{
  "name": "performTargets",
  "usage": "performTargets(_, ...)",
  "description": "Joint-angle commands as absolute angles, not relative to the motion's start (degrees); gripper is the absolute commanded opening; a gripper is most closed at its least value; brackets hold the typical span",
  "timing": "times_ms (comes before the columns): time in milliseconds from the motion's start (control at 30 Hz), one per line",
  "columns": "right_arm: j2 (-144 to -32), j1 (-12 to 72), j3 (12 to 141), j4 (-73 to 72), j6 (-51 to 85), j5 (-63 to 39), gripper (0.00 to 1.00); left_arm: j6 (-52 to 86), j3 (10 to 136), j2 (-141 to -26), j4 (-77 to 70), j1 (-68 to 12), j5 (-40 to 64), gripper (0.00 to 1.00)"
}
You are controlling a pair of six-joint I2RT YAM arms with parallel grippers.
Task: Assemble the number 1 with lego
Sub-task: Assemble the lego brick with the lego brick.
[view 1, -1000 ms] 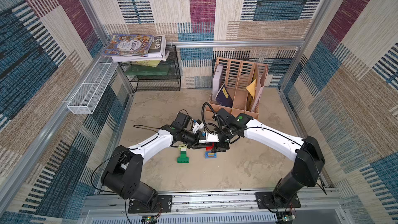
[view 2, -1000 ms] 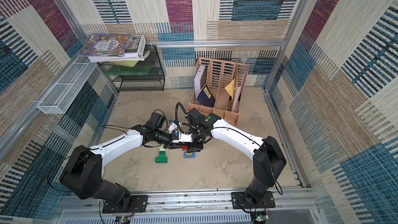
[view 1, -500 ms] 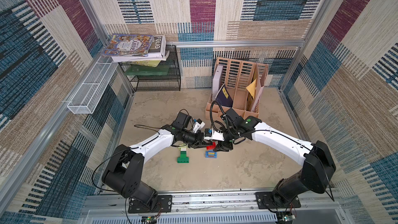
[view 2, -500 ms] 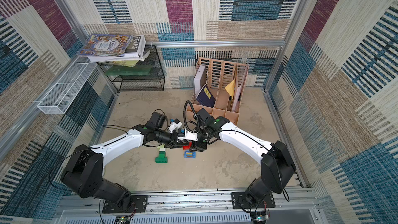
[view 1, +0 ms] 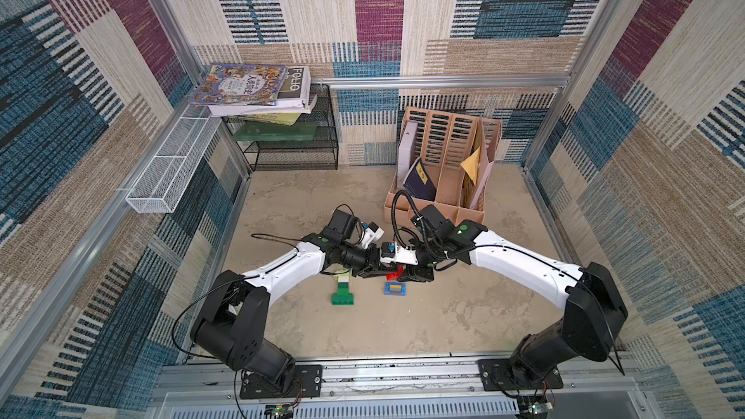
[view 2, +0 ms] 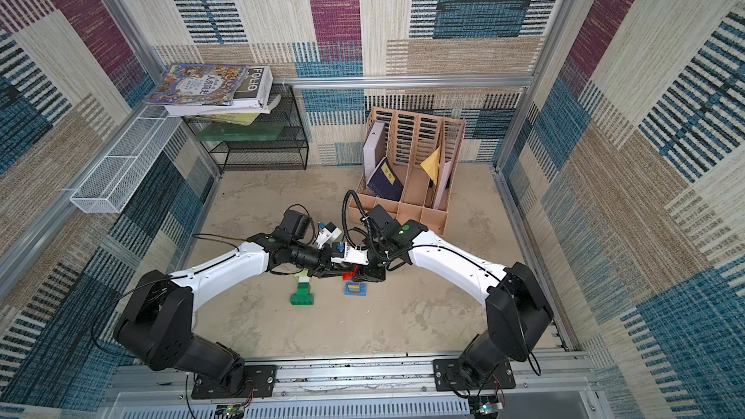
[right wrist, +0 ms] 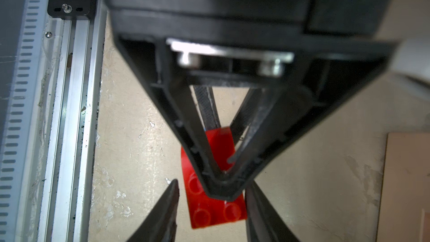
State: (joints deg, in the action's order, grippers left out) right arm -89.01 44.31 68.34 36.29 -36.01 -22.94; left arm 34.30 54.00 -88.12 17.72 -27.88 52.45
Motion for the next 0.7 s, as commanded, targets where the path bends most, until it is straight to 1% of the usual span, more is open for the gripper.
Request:
performTargets(0, -89.3, 44.6, 68.4, 35.3, -36.8, -23.3, 0.42, 33.7, 53.6, -88.6, 21.4, -27.9, 46.6, 0.37)
performTargets(100, -89.4, 44.7, 68.5, 35.2, -36.9, -23.3, 0.37, 33.7, 53.7, -88.7, 21.4, -27.9, 46.8, 0.38)
performTargets(233, -89.5, 44.8, 68.7, 35.9, -37.5, -23.2, 0.28, 33.9, 53.8, -88.5, 21.1, -27.9, 46.7, 0.41)
performTargets(333, -89.4, 45.0, 69.5, 36.9, -37.4, -22.3, 0.23, 34.9, 53.8, -87.9, 20.3, -27.8, 46.7, 0.48)
performTargets(400, -89.3, 45.2, 70.4, 38.0, -37.0, -21.4, 0.23, 36.8, 53.7, -86.9, 18.5, -27.8, 46.4, 0.55)
performTargets(500, -89.5, 45.5, 71.7, 39.8, -35.4, -20.5, 0.21, 37.4, 53.9, -85.7, 18.4, -27.8, 45.1, 0.62)
performTargets(667, -89.7, 46.5, 73.5, 41.6, -30.6, -18.1, 0.17, 37.7, 53.1, -84.1, 18.3, -27.4, 43.9, 0.67)
